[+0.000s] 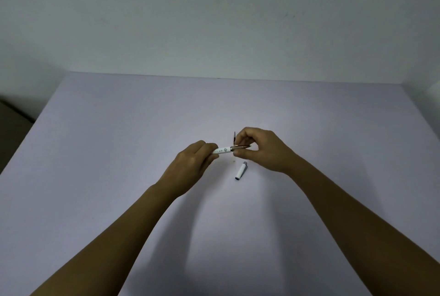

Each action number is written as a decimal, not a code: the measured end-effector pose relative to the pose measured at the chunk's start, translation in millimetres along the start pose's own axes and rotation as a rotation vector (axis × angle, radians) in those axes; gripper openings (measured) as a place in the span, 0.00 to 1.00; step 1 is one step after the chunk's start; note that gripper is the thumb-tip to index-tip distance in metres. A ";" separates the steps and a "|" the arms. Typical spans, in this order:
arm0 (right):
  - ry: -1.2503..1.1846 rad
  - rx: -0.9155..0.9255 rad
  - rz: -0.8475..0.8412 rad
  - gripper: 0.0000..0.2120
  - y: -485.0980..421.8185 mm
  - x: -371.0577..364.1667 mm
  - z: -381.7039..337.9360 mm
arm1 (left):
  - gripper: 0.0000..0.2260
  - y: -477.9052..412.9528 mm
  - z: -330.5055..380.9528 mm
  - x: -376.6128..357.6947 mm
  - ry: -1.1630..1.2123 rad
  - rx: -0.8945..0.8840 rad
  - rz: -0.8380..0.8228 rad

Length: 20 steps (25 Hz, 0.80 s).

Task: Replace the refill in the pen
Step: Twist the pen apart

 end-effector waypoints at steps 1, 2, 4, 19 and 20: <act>-0.011 -0.028 -0.003 0.08 -0.4 0.3 0.8 | 0.15 -0.8 -0.7 0.3 -0.001 0.004 0.004; -0.012 -0.068 -0.020 0.09 -1.1 0.3 2.2 | 0.14 -1.1 -1.3 0.5 0.000 0.009 0.006; 0.017 -0.080 -0.042 0.11 -2.8 0.7 1.3 | 0.14 -0.8 -2.1 0.2 -0.001 0.013 0.002; -0.171 -0.081 0.009 0.08 -7.1 7.5 -2.7 | 0.13 -7.2 -4.6 -0.9 0.030 0.038 0.043; -0.171 -0.116 0.006 0.09 -7.5 7.0 -1.9 | 0.14 -7.5 -4.2 -1.1 0.025 0.031 0.044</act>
Point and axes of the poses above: each hand's wrist, its own y-axis away from the middle knuckle, its own x-axis out of the back of the hand, z = x × y, the point moved 4 cm from there along -y, towards the middle knuckle, and after that the axes turned 8 degrees about x, right-handed, at the moved point
